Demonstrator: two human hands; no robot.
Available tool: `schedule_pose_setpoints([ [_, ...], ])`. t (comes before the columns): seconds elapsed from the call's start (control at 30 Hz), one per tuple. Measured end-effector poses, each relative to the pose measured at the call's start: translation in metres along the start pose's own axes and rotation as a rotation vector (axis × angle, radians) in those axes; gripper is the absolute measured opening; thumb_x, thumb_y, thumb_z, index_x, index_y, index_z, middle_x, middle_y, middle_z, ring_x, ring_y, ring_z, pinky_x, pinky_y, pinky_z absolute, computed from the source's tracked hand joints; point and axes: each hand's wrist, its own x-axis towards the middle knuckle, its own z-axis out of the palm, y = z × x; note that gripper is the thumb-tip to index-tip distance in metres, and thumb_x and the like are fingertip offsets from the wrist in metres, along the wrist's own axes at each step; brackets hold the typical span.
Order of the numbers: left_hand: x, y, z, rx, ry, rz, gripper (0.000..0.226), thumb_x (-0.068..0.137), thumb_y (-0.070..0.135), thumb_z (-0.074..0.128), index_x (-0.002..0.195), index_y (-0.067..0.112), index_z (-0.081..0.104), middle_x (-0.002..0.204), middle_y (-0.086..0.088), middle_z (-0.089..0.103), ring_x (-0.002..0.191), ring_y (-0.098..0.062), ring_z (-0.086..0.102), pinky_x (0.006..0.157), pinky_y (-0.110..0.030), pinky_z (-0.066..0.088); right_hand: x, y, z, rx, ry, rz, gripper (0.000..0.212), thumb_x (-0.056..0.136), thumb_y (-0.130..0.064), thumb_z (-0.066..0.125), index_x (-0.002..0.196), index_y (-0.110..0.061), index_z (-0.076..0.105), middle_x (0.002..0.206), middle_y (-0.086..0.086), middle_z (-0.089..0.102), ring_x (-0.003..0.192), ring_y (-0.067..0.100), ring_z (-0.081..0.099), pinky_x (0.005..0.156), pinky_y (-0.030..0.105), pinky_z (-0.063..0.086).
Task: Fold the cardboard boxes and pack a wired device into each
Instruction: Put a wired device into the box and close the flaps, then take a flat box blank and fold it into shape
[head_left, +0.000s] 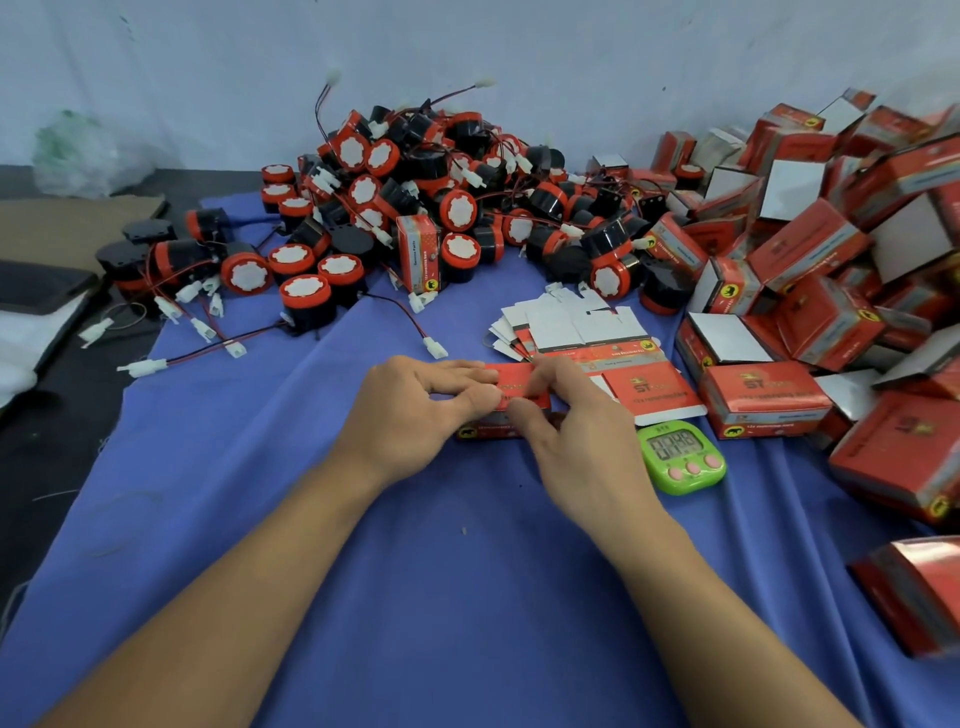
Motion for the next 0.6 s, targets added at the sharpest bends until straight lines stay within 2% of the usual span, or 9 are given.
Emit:
schedule_pose_setpoints([
  [0.07, 0.002, -0.002, 0.004, -0.021, 0.104, -0.053, 0.016, 0.087, 0.022, 0.083, 0.093, 0.037, 0.083, 0.100, 0.025, 0.077, 0.102, 0.008, 0.069, 0.087, -0.013, 0.054, 0.002, 0.001, 0.001, 0.017, -0.023, 0.025, 0.021, 0.093, -0.038, 0.069, 0.089, -0.029, 0.049, 0.108, -0.009, 0.069, 0.082, 0.003, 0.060, 0.068, 0.024, 0.047],
  [0.1, 0.002, -0.003, 0.007, -0.015, 0.125, -0.070, 0.025, 0.086, 0.022, 0.084, 0.102, 0.040, 0.080, 0.104, 0.026, 0.075, 0.103, 0.008, 0.068, 0.086, -0.011, 0.054, 0.003, 0.001, 0.002, 0.034, -0.025, 0.030, 0.023, 0.093, -0.037, 0.070, 0.087, -0.028, 0.049, 0.108, -0.015, 0.067, 0.081, 0.003, 0.060, 0.066, 0.020, 0.046],
  [0.17, 0.003, -0.003, 0.009, -0.053, 0.073, -0.136, 0.047, 0.088, 0.021, 0.083, 0.127, 0.041, 0.067, 0.121, 0.024, 0.068, 0.110, 0.009, 0.063, 0.087, -0.008, 0.051, 0.006, 0.000, 0.001, 0.088, -0.031, 0.044, 0.026, 0.090, -0.036, 0.074, 0.086, -0.028, 0.050, 0.097, -0.026, 0.065, 0.080, 0.001, 0.059, 0.060, 0.010, 0.042],
  [0.23, 0.006, -0.001, 0.008, -0.087, -0.004, -0.196, 0.043, 0.090, 0.019, 0.081, 0.124, 0.041, 0.065, 0.127, 0.010, 0.070, 0.111, -0.002, 0.066, 0.093, -0.020, 0.055, 0.006, -0.001, -0.002, 0.135, -0.079, 0.073, 0.030, 0.082, -0.039, 0.079, 0.098, -0.035, 0.054, 0.094, -0.024, 0.065, 0.081, -0.003, 0.061, 0.062, 0.008, 0.043],
  [0.33, 0.007, 0.004, 0.006, -0.047, -0.003, -0.172, 0.040, 0.081, 0.024, 0.082, 0.114, 0.044, 0.069, 0.118, 0.005, 0.073, 0.107, -0.012, 0.070, 0.096, -0.033, 0.058, 0.002, -0.002, -0.003, 0.082, -0.180, 0.034, 0.072, 0.075, -0.035, 0.079, 0.136, -0.048, 0.042, 0.117, -0.021, 0.061, 0.100, -0.003, 0.060, 0.079, 0.010, 0.048],
  [0.4, 0.004, 0.003, 0.008, -0.040, 0.019, -0.151, 0.054, 0.083, 0.017, 0.084, 0.129, 0.039, 0.065, 0.119, 0.009, 0.072, 0.107, -0.008, 0.070, 0.097, -0.032, 0.058, 0.003, -0.003, -0.002, 0.032, -0.167, -0.022, 0.079, 0.081, -0.019, 0.075, 0.148, -0.041, 0.039, 0.136, -0.014, 0.056, 0.118, 0.004, 0.055, 0.098, 0.019, 0.046],
  [0.43, 0.002, 0.002, 0.009, -0.056, 0.024, -0.148, 0.061, 0.086, 0.012, 0.083, 0.137, 0.037, 0.061, 0.120, 0.012, 0.072, 0.107, -0.006, 0.070, 0.098, -0.031, 0.057, 0.004, -0.005, -0.003, 0.011, -0.154, -0.045, 0.075, 0.083, -0.015, 0.073, 0.148, -0.036, 0.042, 0.141, -0.013, 0.054, 0.123, 0.006, 0.052, 0.101, 0.020, 0.042],
  [0.5, 0.000, 0.002, 0.011, -0.116, 0.028, -0.164, 0.067, 0.089, 0.011, 0.080, 0.144, 0.037, 0.054, 0.123, 0.015, 0.072, 0.110, 0.002, 0.068, 0.100, -0.028, 0.055, 0.006, -0.008, -0.008, -0.055, -0.170, -0.068, 0.065, 0.081, -0.019, 0.077, 0.140, -0.031, 0.052, 0.132, -0.013, 0.058, 0.114, 0.007, 0.055, 0.092, 0.017, 0.041],
  [0.6, 0.002, 0.006, 0.011, -0.283, 0.107, -0.213, 0.057, 0.087, 0.036, 0.077, 0.140, 0.037, 0.058, 0.123, 0.011, 0.074, 0.117, -0.001, 0.066, 0.105, -0.033, 0.052, 0.017, -0.006, -0.033, -0.033, -0.282, 0.007, 0.058, 0.068, -0.026, 0.089, 0.121, -0.032, 0.067, 0.100, -0.017, 0.070, 0.079, 0.003, 0.066, 0.067, 0.015, 0.048],
])
